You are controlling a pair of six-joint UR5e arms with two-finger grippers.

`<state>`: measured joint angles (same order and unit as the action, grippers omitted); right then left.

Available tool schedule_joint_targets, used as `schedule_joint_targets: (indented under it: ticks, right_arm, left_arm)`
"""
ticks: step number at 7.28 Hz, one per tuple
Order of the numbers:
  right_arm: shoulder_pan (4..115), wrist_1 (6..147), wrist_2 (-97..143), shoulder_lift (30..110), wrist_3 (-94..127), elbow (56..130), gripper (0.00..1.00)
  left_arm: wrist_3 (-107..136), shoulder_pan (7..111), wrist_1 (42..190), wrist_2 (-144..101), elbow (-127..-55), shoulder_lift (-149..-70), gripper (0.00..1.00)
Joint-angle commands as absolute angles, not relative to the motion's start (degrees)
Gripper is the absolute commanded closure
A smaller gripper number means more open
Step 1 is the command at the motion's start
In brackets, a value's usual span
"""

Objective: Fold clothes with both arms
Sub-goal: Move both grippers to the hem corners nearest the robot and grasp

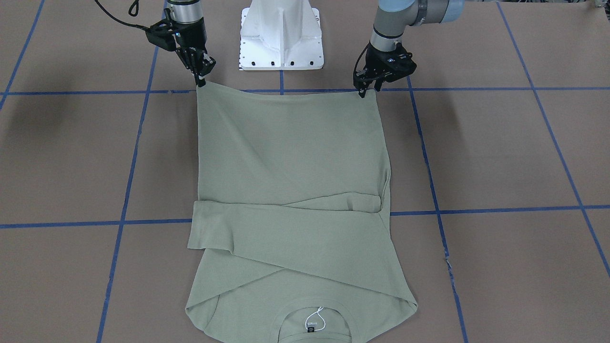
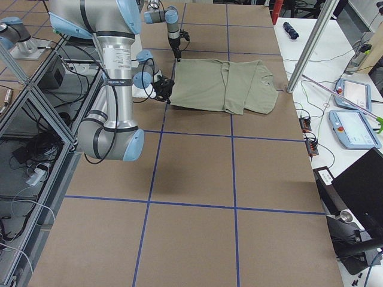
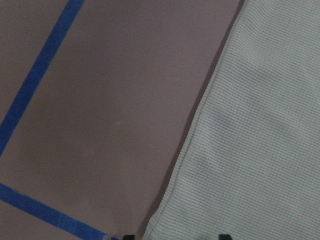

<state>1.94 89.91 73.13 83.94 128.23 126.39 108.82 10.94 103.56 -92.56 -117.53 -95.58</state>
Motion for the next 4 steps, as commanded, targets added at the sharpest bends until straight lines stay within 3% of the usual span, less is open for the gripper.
schedule_joint_targets:
  ticks: [1, 2, 4]
  right_arm:
    - [1.9, 89.9, 73.1, 83.9, 128.2, 126.4, 1.00]
    - [1.9, 89.9, 73.0, 83.9, 128.2, 126.4, 1.00]
    - [1.9, 89.9, 73.0, 83.9, 128.2, 126.4, 1.00]
  left_arm:
    - [108.9, 10.9, 103.6, -92.5, -117.6, -94.8, 0.76]
    - [108.9, 10.9, 103.6, -92.5, -117.7, -94.7, 0.98]
    - [108.9, 10.9, 103.6, -92.9, -118.7, -94.7, 1.00]
